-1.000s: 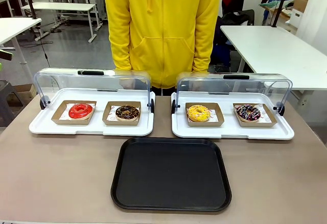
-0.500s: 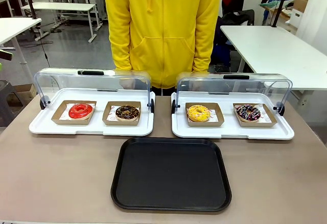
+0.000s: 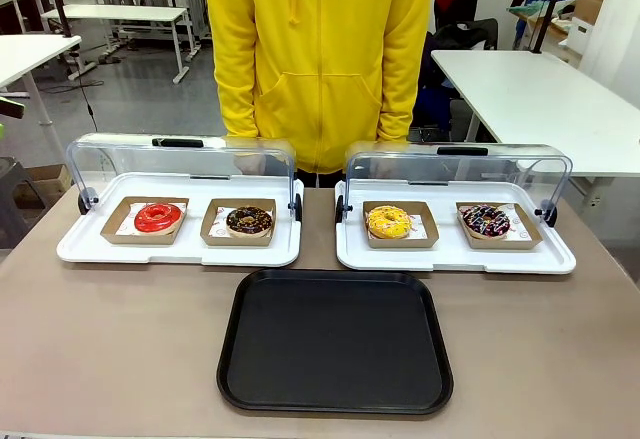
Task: Move the first donut from the left to the tray.
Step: Pick up the Paper togo box containing the Donut indicated by the person and place it on the Handle tray.
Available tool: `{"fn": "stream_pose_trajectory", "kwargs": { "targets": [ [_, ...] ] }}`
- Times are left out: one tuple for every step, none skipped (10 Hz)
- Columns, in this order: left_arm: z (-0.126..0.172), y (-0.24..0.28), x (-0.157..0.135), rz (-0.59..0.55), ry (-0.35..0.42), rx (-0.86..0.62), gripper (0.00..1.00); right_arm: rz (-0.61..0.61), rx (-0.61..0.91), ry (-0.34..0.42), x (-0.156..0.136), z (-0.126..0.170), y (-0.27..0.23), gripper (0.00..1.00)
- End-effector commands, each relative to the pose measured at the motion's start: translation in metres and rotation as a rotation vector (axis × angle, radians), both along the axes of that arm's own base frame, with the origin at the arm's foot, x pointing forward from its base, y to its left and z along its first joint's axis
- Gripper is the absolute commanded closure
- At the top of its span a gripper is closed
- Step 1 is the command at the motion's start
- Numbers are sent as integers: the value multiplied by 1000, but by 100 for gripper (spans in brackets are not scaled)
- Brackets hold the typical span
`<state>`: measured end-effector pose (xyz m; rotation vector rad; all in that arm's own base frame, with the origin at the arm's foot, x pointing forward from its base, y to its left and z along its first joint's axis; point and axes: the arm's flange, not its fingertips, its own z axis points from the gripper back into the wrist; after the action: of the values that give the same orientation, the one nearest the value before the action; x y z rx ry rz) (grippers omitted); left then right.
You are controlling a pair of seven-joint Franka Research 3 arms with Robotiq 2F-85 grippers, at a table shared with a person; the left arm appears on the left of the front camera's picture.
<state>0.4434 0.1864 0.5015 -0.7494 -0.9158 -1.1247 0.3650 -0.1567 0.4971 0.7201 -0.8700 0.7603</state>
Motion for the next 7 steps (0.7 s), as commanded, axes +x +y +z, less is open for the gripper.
{"fn": "stream_pose_trajectory", "kwargs": {
  "targets": [
    [0,0,-1,-1,-2,-4,0,8,8,-27,2,1,0,0],
    [0,0,-1,-1,-2,-4,0,8,8,-27,2,1,0,0],
    [0,0,-1,-1,-2,-4,0,8,8,-27,2,1,0,0],
    [0,0,-1,-1,-2,-4,0,8,8,-27,2,1,0,0],
    [0,0,-1,-1,-2,-4,0,8,8,-27,2,1,0,0],
    [0,0,-1,-1,-2,-4,0,8,8,-27,2,1,0,0],
    [0,0,-1,-1,-2,-4,0,8,8,-27,2,1,0,0]
  ]
}}
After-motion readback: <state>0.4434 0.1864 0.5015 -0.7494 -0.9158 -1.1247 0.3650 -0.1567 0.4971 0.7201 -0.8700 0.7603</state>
